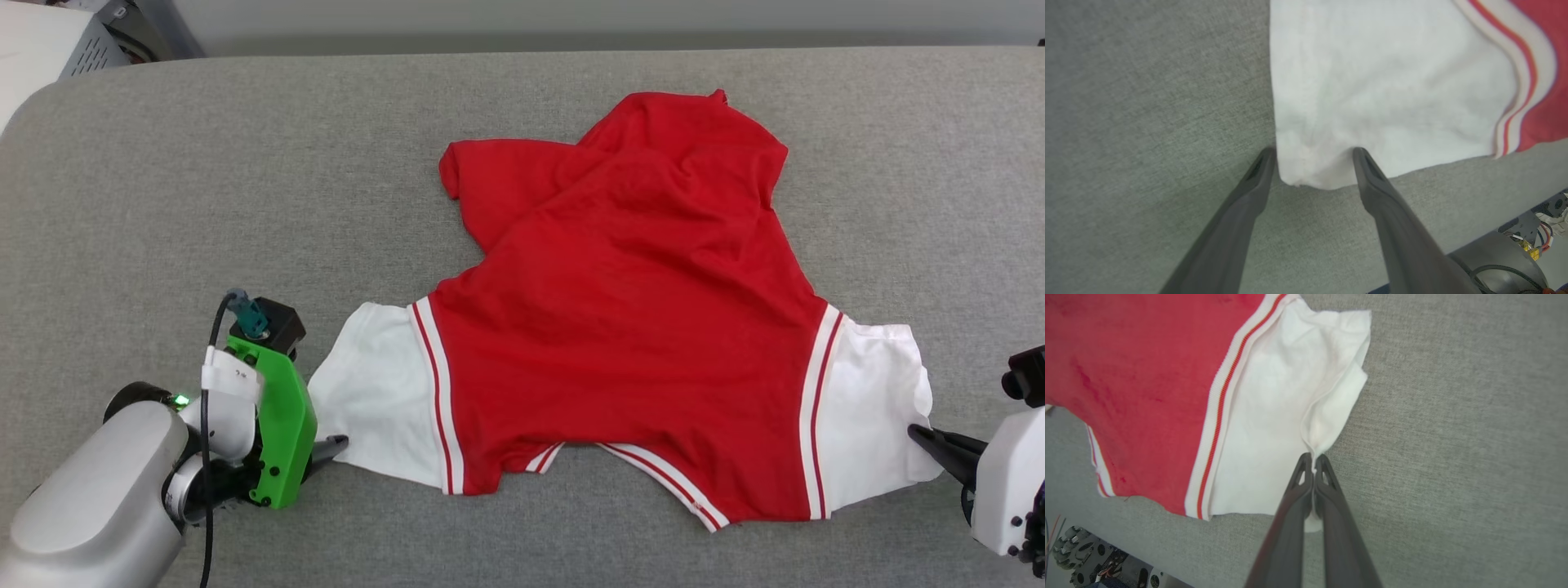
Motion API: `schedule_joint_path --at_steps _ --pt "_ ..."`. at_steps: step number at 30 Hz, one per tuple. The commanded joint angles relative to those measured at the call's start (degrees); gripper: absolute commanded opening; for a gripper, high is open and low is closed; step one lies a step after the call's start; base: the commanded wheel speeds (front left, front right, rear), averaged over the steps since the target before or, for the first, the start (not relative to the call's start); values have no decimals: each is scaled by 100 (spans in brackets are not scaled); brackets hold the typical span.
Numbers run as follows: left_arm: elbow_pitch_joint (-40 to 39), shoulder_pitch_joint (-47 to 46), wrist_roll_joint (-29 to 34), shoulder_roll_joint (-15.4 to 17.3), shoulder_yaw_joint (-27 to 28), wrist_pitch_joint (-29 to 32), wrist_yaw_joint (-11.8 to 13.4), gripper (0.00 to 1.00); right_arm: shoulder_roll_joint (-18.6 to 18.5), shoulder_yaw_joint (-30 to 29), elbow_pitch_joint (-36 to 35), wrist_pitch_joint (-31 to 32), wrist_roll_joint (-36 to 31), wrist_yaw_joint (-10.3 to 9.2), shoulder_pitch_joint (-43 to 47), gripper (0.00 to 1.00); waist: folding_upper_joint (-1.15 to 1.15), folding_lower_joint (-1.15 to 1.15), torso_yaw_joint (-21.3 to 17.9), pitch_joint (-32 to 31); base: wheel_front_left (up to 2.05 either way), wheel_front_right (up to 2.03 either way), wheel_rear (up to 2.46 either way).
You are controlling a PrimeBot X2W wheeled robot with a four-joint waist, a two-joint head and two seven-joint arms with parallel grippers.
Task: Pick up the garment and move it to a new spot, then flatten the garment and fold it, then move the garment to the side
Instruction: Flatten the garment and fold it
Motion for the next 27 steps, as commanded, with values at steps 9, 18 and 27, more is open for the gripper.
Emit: schedule_joint_path --at_steps 9,18,27 --pt "639 -293 -56 4 -968 -325 -16 0 248 10 -69 107 -185 -3 -166 0 0 0 -139 181 0 0 0" --pt "329 -203 -321 361 -952 -1782 -16 0 323 -124 -158 -205 -135 -3 11 0 0 0 -70 -231 0 0 0" --pt "-995 25 -401 813 -265 -2910 321 0 280 -871 -854 -704 90 -3 31 0 0 0 26 -715 0 0 0"
